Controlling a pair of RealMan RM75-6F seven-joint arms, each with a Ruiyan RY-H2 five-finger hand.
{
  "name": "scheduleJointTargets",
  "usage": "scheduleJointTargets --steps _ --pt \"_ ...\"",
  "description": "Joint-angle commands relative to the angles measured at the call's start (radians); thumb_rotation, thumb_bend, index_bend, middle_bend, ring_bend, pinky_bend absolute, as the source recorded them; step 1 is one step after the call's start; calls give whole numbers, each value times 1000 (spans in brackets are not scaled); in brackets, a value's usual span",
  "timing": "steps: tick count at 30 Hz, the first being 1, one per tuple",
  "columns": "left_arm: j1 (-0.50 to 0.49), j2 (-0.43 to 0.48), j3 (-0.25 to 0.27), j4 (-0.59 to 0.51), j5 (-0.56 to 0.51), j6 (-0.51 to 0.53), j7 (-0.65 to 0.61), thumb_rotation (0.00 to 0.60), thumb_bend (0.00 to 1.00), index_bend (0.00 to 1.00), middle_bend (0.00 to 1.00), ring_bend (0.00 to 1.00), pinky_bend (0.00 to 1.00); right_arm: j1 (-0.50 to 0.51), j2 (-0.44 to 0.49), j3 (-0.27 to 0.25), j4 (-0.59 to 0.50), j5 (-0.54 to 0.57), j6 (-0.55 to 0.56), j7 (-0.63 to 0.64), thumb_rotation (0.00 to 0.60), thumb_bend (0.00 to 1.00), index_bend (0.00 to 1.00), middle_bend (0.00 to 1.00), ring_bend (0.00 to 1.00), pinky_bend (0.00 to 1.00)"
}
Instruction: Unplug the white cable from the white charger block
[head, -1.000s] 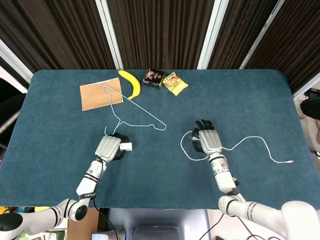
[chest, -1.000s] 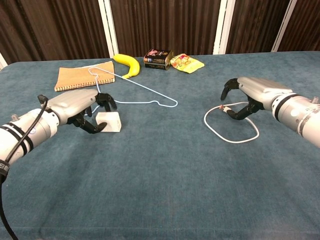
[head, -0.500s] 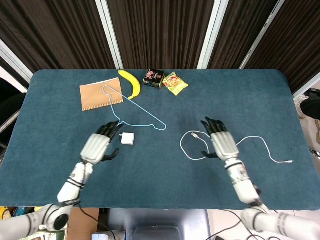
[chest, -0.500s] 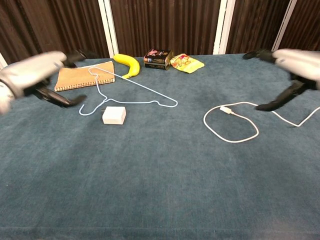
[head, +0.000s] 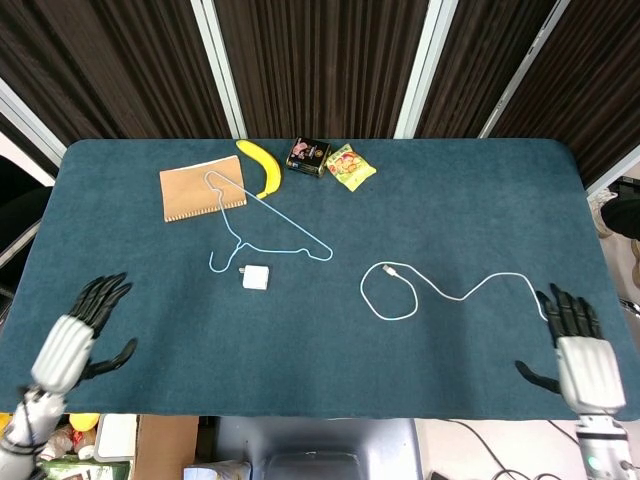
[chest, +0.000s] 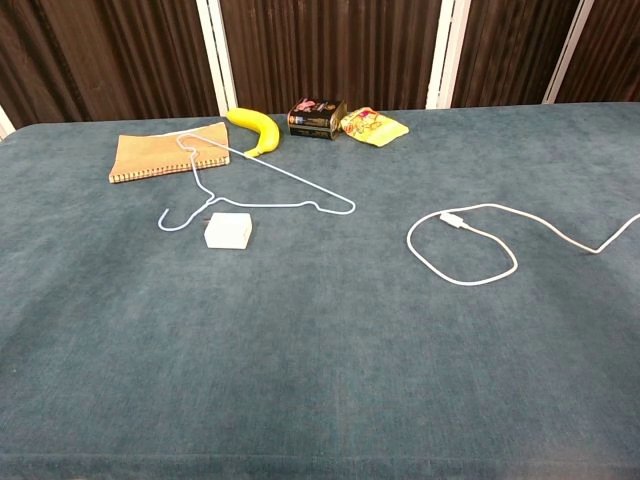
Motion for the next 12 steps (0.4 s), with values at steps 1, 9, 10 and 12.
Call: scheduleJointTargets --steps 1,9,10,12 --pt "67 23 52 86 13 8 -28 600 408 0 0 0 51 -45 -11 3 55 -5 25 55 600 273 0 0 0 0" --pt "75 45 43 47 -2 -40 36 600 402 0 0 0 45 -50 -5 16 55 -18 -14 53 600 273 0 0 0 0" --pt "76 46 42 45 -1 -41 40 600 398 0 0 0 45 -53 -3 18 55 -21 -13 56 600 273 0 0 0 0" --pt "79 47 39 42 -2 -44 44 600 392 0 0 0 45 -58 1 22 55 -27 -12 62 600 273 0 0 0 0"
